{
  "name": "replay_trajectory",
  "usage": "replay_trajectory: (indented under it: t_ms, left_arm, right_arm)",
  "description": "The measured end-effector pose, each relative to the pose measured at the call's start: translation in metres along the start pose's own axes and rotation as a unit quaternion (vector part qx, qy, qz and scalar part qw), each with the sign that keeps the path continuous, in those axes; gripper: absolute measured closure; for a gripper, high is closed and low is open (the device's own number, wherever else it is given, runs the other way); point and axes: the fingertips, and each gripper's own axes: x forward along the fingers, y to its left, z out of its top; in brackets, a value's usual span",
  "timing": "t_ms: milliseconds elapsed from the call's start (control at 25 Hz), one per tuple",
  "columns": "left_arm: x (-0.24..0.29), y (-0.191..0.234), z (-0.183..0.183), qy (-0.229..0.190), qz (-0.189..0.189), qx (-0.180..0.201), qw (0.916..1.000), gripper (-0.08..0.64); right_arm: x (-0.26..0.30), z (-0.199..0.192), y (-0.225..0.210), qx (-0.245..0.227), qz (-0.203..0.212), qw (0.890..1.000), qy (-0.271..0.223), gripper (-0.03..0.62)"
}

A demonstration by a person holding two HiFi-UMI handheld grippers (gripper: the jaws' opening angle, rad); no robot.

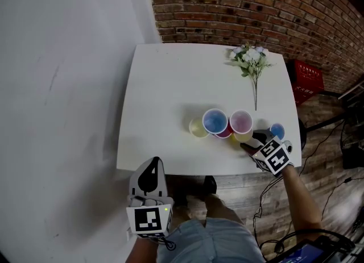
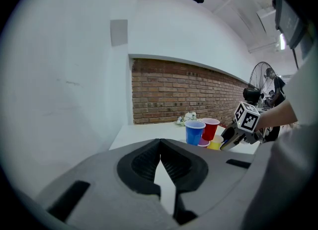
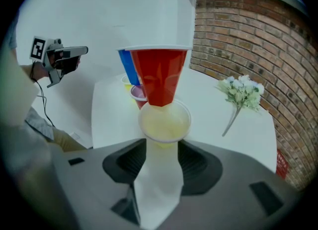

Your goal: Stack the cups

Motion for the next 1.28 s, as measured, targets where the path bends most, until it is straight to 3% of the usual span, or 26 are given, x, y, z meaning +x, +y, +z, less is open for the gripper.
replay_trajectory:
  t_ms: [280,440,640,880,1080,1280]
  left_arm:
    - [-0.002,-0.004,0.004,0.01,0.002,-0.026,0.9996,0.551]
    - [-0.002,0.0,-0.002,0.004,0.002,-0.006,1.0,0.551]
    - [0.001,-0.001,0.002,-0.003,-0.001,-0.008,1.0,0.551]
    - [0.005,0.001,0.013,-0.011,-0.003,-0.009,0.9999,0.551]
    - [0.015,-0.009,0.024,-0.021,-0.017,-0.007,0.9996,0.551]
    - [0.026,-0.027,0.026,-0.023,-0.036,0.002,0.9991,0.551]
  right_arm:
    - [0.0,0.001,0.001,-0.002,0.001,1.0,-0.001,0.387]
    - [0.0,0.002,0.001,0.004,0.0,1.0,-0.001,0.385]
    - [-0.007,-0.003,-0.005,0.012,-0.008,1.0,0.003,0.373]
    - [-0.054,-0.008,-0.006,0.039,-0.022,0.999,-0.008,0.373]
    - [-0.109,-0.004,-0.038,0.067,-0.054,0.996,-0.039,0.374]
    - [-0.139,-0.02,-0.097,0.092,-0.124,0.987,-0.033,0.408]
